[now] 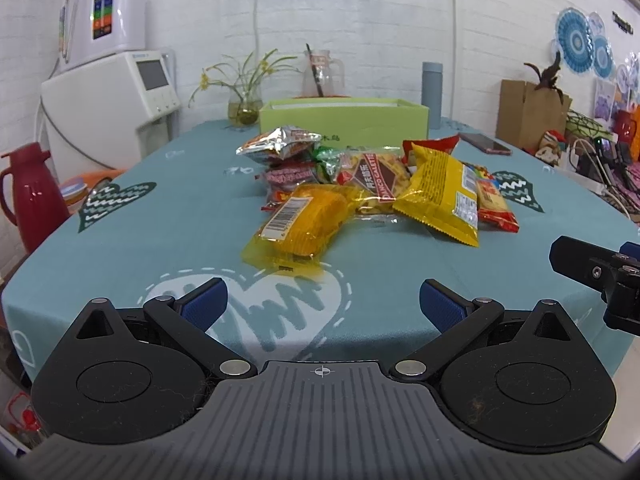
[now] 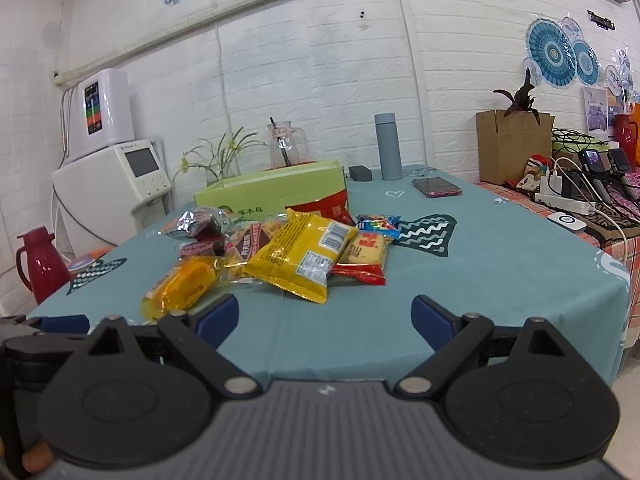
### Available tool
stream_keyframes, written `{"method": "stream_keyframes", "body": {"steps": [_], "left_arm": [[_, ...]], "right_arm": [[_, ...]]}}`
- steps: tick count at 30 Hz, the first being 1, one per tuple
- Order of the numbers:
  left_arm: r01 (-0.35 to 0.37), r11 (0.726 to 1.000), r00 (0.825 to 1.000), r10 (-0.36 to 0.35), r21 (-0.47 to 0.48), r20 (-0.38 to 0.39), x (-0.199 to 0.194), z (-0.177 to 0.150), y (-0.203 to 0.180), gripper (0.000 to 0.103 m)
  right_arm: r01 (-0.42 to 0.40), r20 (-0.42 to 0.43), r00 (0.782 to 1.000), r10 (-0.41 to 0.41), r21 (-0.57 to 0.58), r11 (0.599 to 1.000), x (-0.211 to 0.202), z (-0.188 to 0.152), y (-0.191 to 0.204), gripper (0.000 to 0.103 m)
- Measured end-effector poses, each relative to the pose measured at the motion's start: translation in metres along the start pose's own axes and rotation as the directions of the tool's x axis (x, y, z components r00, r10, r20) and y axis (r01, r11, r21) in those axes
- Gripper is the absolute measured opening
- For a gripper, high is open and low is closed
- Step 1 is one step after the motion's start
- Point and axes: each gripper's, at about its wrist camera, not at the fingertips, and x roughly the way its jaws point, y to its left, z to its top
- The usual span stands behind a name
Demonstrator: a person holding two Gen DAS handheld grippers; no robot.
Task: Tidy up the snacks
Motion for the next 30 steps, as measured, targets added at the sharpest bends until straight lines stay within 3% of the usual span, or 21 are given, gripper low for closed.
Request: {"method": "stream_keyframes", "body": {"steps": [30], "left_arm": [[0.01, 1.0, 0.999, -0.011, -0.016, -0.044, 0.0086, -0.0059, 0.0037, 0.092]], "right_arm": [[0.013, -0.018, 1.0, -0.014, -0.03, 0.999, 0.005, -0.0024, 0.0045, 0.093]]}}
